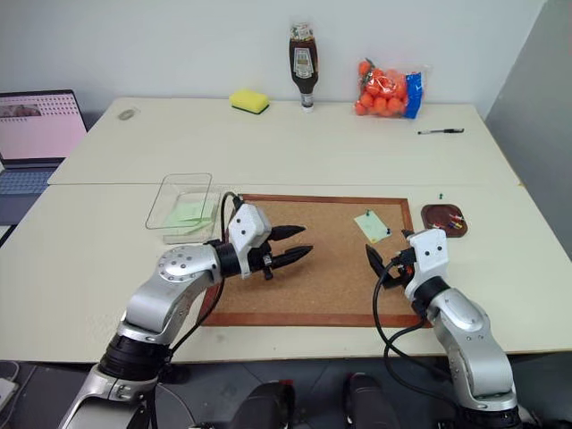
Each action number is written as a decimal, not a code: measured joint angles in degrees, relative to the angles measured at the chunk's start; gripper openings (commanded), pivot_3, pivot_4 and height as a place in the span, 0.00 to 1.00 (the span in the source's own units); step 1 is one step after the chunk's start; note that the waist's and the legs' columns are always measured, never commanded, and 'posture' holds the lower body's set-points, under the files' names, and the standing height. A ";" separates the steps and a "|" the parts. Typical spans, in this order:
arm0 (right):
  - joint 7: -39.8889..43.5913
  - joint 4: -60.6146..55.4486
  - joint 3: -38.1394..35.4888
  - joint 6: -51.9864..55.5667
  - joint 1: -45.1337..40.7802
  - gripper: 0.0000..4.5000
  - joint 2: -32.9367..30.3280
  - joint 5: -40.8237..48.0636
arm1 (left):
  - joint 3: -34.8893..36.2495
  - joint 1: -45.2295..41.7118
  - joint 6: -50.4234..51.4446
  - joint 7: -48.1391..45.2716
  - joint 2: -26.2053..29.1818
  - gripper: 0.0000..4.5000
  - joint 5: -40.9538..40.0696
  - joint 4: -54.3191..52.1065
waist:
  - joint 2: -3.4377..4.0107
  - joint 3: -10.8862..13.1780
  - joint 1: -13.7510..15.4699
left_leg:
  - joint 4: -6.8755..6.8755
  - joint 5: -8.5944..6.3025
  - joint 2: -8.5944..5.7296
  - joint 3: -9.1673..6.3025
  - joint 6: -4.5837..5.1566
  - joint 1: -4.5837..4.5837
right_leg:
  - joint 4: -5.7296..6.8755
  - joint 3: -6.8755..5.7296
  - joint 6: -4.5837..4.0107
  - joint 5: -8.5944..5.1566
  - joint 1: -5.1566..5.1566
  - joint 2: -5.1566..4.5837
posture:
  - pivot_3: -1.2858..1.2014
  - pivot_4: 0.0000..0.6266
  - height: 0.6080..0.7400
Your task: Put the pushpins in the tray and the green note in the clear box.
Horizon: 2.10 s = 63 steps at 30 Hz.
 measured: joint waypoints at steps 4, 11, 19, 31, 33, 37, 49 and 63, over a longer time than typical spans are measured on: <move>0.14 -0.08 0.01 3.44 -1.87 1.00 -1.05 0.82 | -1.64 -0.71 -2.60 -0.75 -0.92 0.14 1.86 4.08 | 0.00 0.00 0.05 | 0.03 0.00 -0.02 0.00 0.00 0.01 | 0.02 0.00 0.02 0.01 0.01 0.00 | 0.52 0.24 1.00; 0.53 0.46 -0.11 9.07 -8.44 1.00 -2.66 3.28 | -2.70 -0.99 -4.64 -2.42 -1.96 0.01 2.94 8.76 | 0.00 0.00 0.05 | 0.03 0.00 -0.02 0.01 0.00 -0.02 | 0.00 0.00 0.03 0.02 0.00 0.00 | 0.52 0.24 1.00; 0.78 11.77 1.95 9.57 -19.01 1.00 -2.87 1.37 | -3.90 -0.86 -6.36 -3.21 -3.21 0.01 5.07 13.47 | 0.00 0.00 -0.01 | 0.02 0.00 -0.03 0.05 0.01 0.01 | 0.03 0.03 0.04 0.04 -0.01 0.01 | 0.52 0.24 1.00; 1.58 39.60 5.52 0.93 -33.20 1.00 -0.05 -4.92 | -3.83 -0.64 -6.78 -3.65 -3.62 0.01 5.69 13.47 | 0.01 -0.01 -0.05 | 0.02 0.00 -0.02 0.12 0.02 0.03 | 0.04 0.10 0.05 0.05 0.00 0.01 | 0.52 0.24 1.00; 2.15 42.46 5.62 -0.42 -34.03 1.00 0.21 -5.27 | -3.82 -0.51 -6.75 -3.63 -3.60 0.01 5.76 13.27 | 0.01 -0.01 -0.06 | 0.01 0.00 -0.02 0.15 0.02 0.03 | 0.04 0.13 0.05 0.05 0.00 0.01 | 0.52 0.24 1.00; 2.43 46.80 5.67 -2.65 -35.54 0.85 1.09 -6.69 | -3.85 -0.05 -6.49 -3.63 -3.57 0.00 5.93 12.39 | 0.01 -0.01 -0.09 | 0.01 0.00 -0.02 0.19 0.03 0.04 | 0.05 0.17 0.04 0.05 -0.02 0.00 | 0.52 0.24 1.00; 2.50 50.43 5.60 -4.79 -36.32 0.27 2.06 -7.56 | -3.86 0.69 -5.85 -3.60 -3.57 0.00 6.01 11.26 | 0.02 -0.01 -0.15 | 0.01 0.00 0.00 0.21 0.03 0.07 | 0.08 0.20 0.04 0.06 -0.01 0.00 | 0.52 0.24 1.00; 2.15 50.79 5.14 -4.62 -37.24 0.01 2.55 -8.72 | -4.05 1.36 -5.62 -3.63 -3.50 0.00 6.27 10.26 | 0.03 -0.02 -0.20 | 0.01 0.00 0.00 0.25 0.03 0.09 | 0.09 0.23 0.04 0.06 -0.01 0.00 | 0.52 0.24 1.00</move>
